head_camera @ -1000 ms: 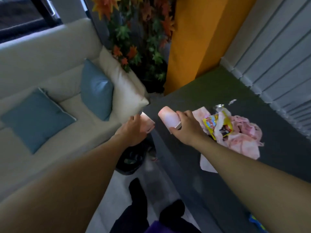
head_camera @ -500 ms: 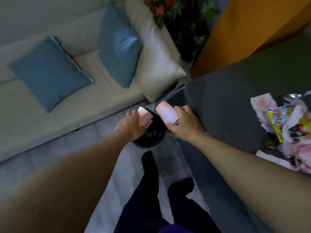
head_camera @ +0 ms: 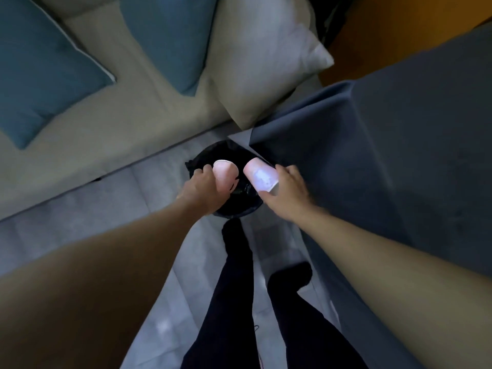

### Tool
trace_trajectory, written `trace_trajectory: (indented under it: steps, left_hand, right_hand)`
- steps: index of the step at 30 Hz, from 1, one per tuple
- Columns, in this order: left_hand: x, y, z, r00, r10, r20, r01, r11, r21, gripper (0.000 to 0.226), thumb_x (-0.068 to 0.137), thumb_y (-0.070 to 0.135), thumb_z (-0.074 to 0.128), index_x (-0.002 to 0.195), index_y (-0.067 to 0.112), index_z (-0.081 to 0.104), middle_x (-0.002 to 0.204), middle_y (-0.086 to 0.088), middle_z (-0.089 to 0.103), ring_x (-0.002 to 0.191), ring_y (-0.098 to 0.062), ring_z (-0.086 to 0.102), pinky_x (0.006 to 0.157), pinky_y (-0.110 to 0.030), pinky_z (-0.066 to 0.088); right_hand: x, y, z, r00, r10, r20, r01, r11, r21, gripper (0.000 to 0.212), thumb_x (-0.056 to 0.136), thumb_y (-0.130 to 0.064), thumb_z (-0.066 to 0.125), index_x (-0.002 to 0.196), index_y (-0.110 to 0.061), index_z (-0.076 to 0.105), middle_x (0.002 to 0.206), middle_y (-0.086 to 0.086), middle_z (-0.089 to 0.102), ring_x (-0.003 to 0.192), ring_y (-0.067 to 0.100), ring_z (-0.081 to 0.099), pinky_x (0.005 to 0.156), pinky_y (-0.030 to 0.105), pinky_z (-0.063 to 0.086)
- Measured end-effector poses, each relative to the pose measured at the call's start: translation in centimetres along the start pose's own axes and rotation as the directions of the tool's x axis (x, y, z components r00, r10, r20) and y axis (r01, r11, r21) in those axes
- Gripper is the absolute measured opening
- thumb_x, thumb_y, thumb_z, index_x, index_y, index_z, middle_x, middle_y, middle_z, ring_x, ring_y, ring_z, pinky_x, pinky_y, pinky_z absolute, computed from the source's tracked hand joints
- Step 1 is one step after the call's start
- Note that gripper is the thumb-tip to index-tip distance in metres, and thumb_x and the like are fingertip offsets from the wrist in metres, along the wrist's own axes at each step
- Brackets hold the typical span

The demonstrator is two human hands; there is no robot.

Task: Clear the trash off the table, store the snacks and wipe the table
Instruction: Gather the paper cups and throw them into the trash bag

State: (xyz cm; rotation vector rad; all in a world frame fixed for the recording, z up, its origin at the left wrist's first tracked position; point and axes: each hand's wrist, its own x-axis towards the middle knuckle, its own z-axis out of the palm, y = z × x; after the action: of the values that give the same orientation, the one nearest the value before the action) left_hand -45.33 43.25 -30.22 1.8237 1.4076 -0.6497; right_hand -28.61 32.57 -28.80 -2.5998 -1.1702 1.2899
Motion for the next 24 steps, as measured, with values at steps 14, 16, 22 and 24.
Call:
trace_trajectory:
  steps: [14,16,22,24]
  left_hand:
    - [0.2,0.2,-2.1,0.993,0.119,0.012,-0.12,0.983,0.139,0.073,0.095,0.045,0.053,0.154,0.013,0.025,0.149,-0.013,0.042,0.132,-0.034,0.048,0.104,-0.046,0.045]
    - [-0.5,1.0,-3.2,0.99,0.142,-0.015,-0.138,0.977,0.165,0.072,0.095,0.048,0.051,0.153,0.015,0.027,0.149,-0.012,0.043,0.131,-0.034,0.048,0.102,-0.047,0.046]
    - [-3.6,3.1,-6.9,0.971,0.222,-0.089,-0.193,0.947,0.257,0.071,0.095,0.053,0.046,0.156,0.022,0.027,0.155,-0.007,0.039,0.139,-0.031,0.041,0.114,-0.045,0.033]
    - [-5.0,3.8,-8.0,0.966,0.237,-0.106,-0.198,0.937,0.286,0.07,0.097,0.055,0.042,0.157,0.023,0.024,0.161,-0.007,0.032,0.146,-0.029,0.032,0.121,-0.045,0.024]
  right_hand:
    - [0.7,-0.1,-0.7,0.995,-0.069,0.065,0.071,0.997,-0.032,0.079,0.092,-0.048,0.06,0.155,-0.019,0.023,0.159,-0.001,0.025,0.145,0.023,0.025,0.114,0.038,0.027]
    - [0.1,-0.5,-1.6,0.994,-0.09,0.056,0.092,0.995,-0.036,0.079,0.092,-0.05,0.059,0.155,-0.018,0.023,0.16,0.0,0.025,0.145,0.022,0.025,0.116,0.039,0.027]
    - [-2.9,-2.4,-5.5,0.984,-0.179,0.024,0.18,0.979,-0.099,0.079,0.093,-0.058,0.051,0.155,-0.018,0.022,0.162,0.002,0.021,0.149,0.024,0.017,0.119,0.044,0.023]
    - [-4.2,-3.1,-6.9,0.98,-0.196,0.034,0.199,0.973,-0.118,0.079,0.095,-0.061,0.044,0.157,-0.019,0.018,0.164,0.002,0.014,0.151,0.025,0.01,0.121,0.044,0.015]
